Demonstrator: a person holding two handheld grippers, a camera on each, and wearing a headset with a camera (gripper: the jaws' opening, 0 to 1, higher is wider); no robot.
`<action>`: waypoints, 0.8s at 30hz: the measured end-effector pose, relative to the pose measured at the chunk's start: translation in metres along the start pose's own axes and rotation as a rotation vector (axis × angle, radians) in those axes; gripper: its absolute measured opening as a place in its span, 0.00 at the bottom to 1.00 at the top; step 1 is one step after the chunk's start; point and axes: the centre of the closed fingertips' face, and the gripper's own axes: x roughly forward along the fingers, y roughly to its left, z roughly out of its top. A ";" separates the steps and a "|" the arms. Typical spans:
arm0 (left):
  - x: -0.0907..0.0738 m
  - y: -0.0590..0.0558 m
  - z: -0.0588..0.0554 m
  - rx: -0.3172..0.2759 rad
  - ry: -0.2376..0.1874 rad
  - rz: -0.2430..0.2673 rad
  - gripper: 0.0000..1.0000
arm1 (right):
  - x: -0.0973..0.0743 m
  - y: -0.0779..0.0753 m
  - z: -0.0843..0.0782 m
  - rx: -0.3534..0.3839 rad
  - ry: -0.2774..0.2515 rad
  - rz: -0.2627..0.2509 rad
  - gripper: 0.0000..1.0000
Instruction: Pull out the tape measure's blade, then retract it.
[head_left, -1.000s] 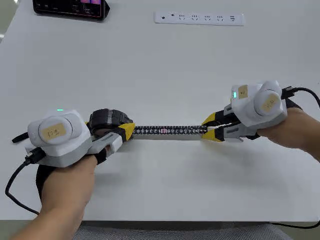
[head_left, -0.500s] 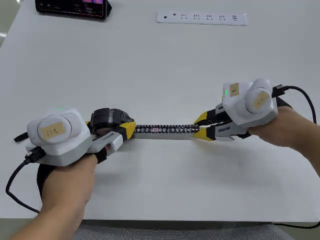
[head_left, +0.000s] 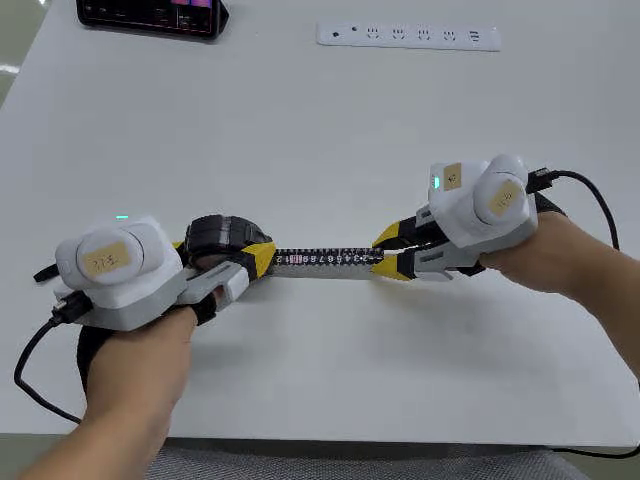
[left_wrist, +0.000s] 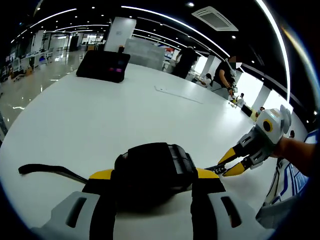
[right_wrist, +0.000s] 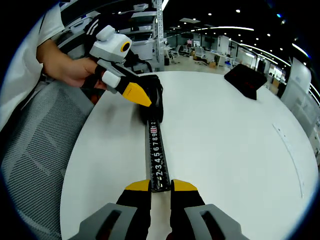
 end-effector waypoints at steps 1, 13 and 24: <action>0.000 0.000 0.000 0.001 0.000 -0.001 0.56 | 0.001 0.000 0.001 0.001 -0.003 0.001 0.10; 0.000 0.000 0.000 -0.009 0.000 -0.005 0.56 | 0.014 0.001 0.015 0.001 -0.027 0.011 0.10; -0.001 0.000 0.000 -0.013 -0.001 -0.009 0.56 | 0.027 0.002 0.025 -0.001 -0.050 0.021 0.10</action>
